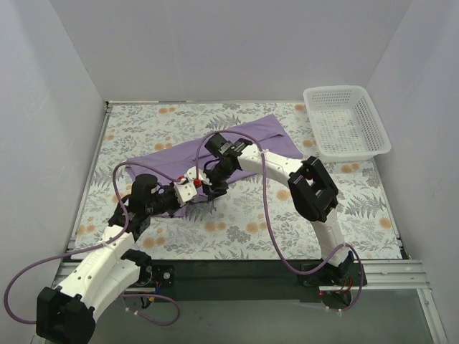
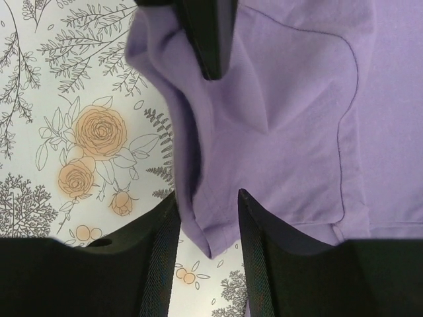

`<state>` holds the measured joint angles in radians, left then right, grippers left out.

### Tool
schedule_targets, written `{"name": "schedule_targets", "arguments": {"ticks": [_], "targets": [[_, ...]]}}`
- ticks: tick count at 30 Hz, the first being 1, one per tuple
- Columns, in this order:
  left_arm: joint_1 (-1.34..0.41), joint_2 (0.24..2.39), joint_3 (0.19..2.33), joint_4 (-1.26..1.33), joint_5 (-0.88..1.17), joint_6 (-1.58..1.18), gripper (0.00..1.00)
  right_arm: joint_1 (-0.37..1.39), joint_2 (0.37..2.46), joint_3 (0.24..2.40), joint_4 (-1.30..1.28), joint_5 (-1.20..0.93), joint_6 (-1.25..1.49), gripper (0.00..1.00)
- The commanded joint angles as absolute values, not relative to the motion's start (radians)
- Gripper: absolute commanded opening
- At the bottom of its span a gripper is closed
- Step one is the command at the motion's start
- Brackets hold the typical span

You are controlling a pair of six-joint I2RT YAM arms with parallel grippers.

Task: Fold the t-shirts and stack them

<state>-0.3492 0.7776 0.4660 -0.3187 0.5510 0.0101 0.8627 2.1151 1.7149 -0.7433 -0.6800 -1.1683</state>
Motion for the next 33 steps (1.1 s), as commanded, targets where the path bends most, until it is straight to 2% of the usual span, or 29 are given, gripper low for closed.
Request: {"name": "schedule_targets", "arguments": {"ticks": [1,5,7,9,12,13,24,33], "targets": [[-0.353,0.79,0.523,-0.282,0.508,0.008,0.0,0.867,2.123,1.761,-0.727,-0.695,-1.117,0.45],[-0.353,0.808,0.532,-0.267,0.485,0.008,0.0,0.853,2.125,1.792,-0.701,-0.644,-1.062,0.42],[-0.353,0.813,0.532,-0.249,0.466,0.008,0.0,0.838,2.134,1.834,-0.693,-0.647,-1.011,0.36],[-0.353,0.818,0.534,-0.232,0.451,0.012,0.0,0.819,2.143,1.856,-0.693,-0.658,-0.996,0.28],[-0.351,0.837,0.546,-0.2,0.42,0.026,0.0,0.808,2.152,1.878,-0.695,-0.693,-0.979,0.03],[-0.351,0.842,0.549,-0.18,0.41,0.029,0.0,0.808,2.152,1.881,-0.695,-0.71,-0.973,0.01],[-0.325,0.975,0.597,0.014,0.252,0.112,0.0,0.805,2.258,2.066,-0.641,-0.674,-0.798,0.01],[-0.247,1.112,0.667,0.096,0.271,0.173,0.0,0.773,2.287,2.102,-0.48,-0.565,-0.603,0.01]]}}
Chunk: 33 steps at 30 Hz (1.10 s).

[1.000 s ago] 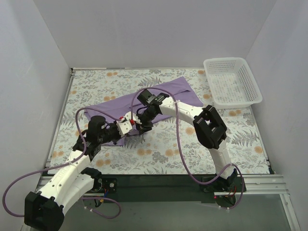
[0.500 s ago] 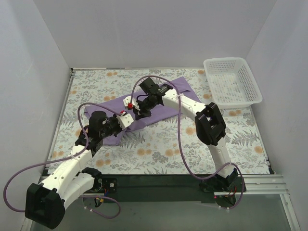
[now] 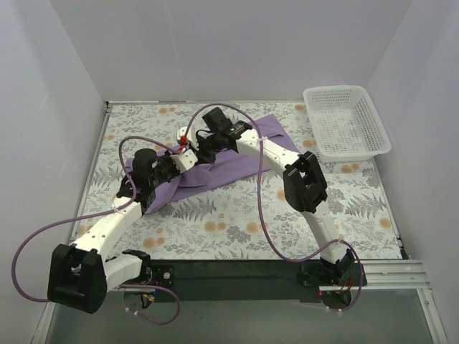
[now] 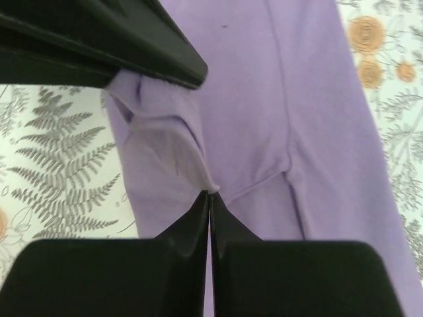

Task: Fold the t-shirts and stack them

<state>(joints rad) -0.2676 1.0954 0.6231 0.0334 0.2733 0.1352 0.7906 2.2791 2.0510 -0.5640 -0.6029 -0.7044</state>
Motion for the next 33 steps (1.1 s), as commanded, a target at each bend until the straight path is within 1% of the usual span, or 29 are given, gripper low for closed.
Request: {"name": "schedule_targets", "arguments": {"ticks": [1,13,19,33], "targets": [[-0.236,1.121,0.67,0.103,0.278,0.176,0.0,0.77,2.292,2.103,-0.462,-0.558,-0.595,0.01],[-0.196,1.235,0.703,0.209,0.255,0.219,0.0,0.767,2.355,2.181,-0.373,-0.482,-0.523,0.01],[-0.19,1.267,0.678,0.316,0.189,0.236,0.0,0.767,2.379,2.21,-0.318,-0.472,-0.491,0.01],[-0.153,1.338,0.634,0.457,0.129,0.249,0.0,0.782,2.424,2.226,-0.17,-0.371,-0.42,0.01]]}}
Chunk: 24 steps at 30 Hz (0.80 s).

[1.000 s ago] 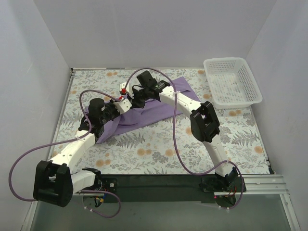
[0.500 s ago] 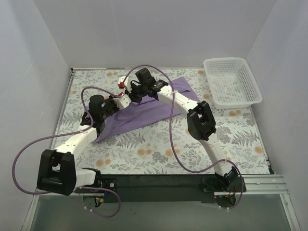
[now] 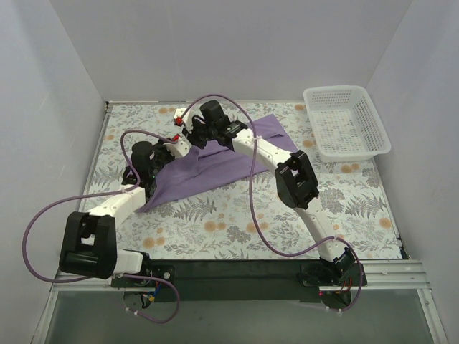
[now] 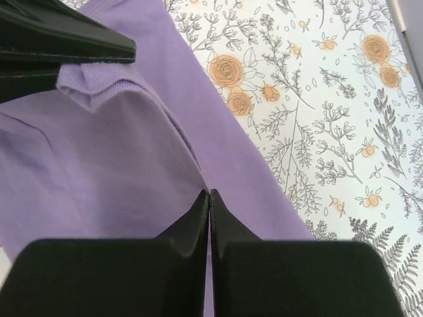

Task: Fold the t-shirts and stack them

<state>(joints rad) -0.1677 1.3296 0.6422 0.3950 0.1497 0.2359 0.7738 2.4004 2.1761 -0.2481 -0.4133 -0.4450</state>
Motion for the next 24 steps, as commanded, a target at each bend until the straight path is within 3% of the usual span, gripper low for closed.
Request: {"name": "schedule_targets", "arguments": {"ticks": [1,24], "targets": [[-0.152,1.345,0.634,0.463,0.127,0.25,0.0,0.784,2.428,2.227,-0.164,-0.362,-0.417,0.01],[-0.135,1.554,0.692,0.637,0.098,0.261,0.0,0.79,2.464,2.241,-0.092,-0.224,-0.38,0.01]]}}
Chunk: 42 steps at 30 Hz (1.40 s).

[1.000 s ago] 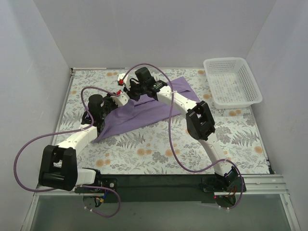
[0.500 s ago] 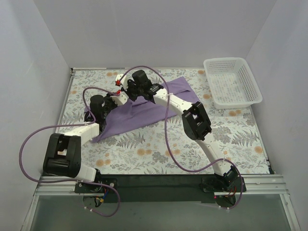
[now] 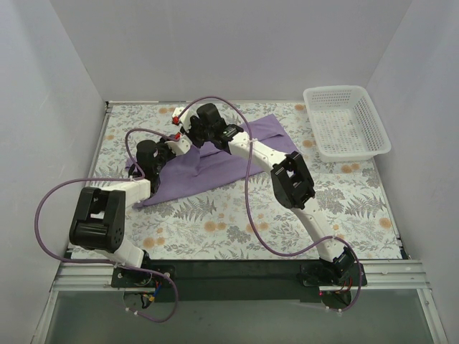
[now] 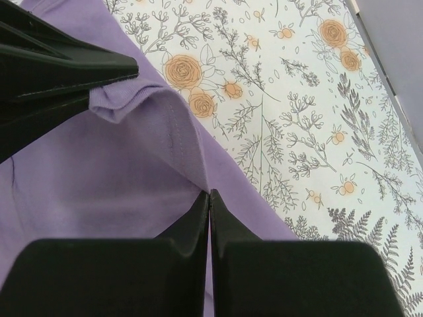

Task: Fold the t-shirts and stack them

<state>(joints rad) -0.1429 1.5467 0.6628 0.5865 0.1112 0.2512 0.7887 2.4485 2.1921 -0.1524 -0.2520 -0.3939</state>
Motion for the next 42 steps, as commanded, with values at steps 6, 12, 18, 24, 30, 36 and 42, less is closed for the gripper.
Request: {"name": "schedule_targets", "arguments": {"ticks": [6,12,18,24,30,36,42], "targets": [[-0.132,1.565,0.69,0.673,0.051,0.261,0.0,0.79,2.476,2.246,-0.081,-0.212,-0.38,0.01],[-0.132,1.588,0.689,0.689,0.015,0.244,0.0,0.792,2.485,2.246,-0.058,-0.184,-0.376,0.01],[-0.13,1.606,0.687,0.69,0.012,0.224,0.0,0.796,2.5,2.255,-0.035,-0.175,-0.379,0.01],[-0.13,1.638,0.739,0.612,-0.026,0.079,0.26,0.801,2.505,2.253,-0.009,-0.083,-0.37,0.33],[-0.123,1.564,0.834,0.419,-0.227,-0.251,0.52,0.755,2.312,2.067,0.005,-0.128,-0.39,0.64],[-0.081,1.399,0.954,0.015,-0.201,-0.713,0.72,0.621,2.024,1.817,-0.291,-0.753,-0.561,0.78],[-0.002,1.249,0.842,-0.247,0.039,-1.018,0.72,0.56,1.725,1.397,-0.465,-0.769,-0.755,0.78]]}}
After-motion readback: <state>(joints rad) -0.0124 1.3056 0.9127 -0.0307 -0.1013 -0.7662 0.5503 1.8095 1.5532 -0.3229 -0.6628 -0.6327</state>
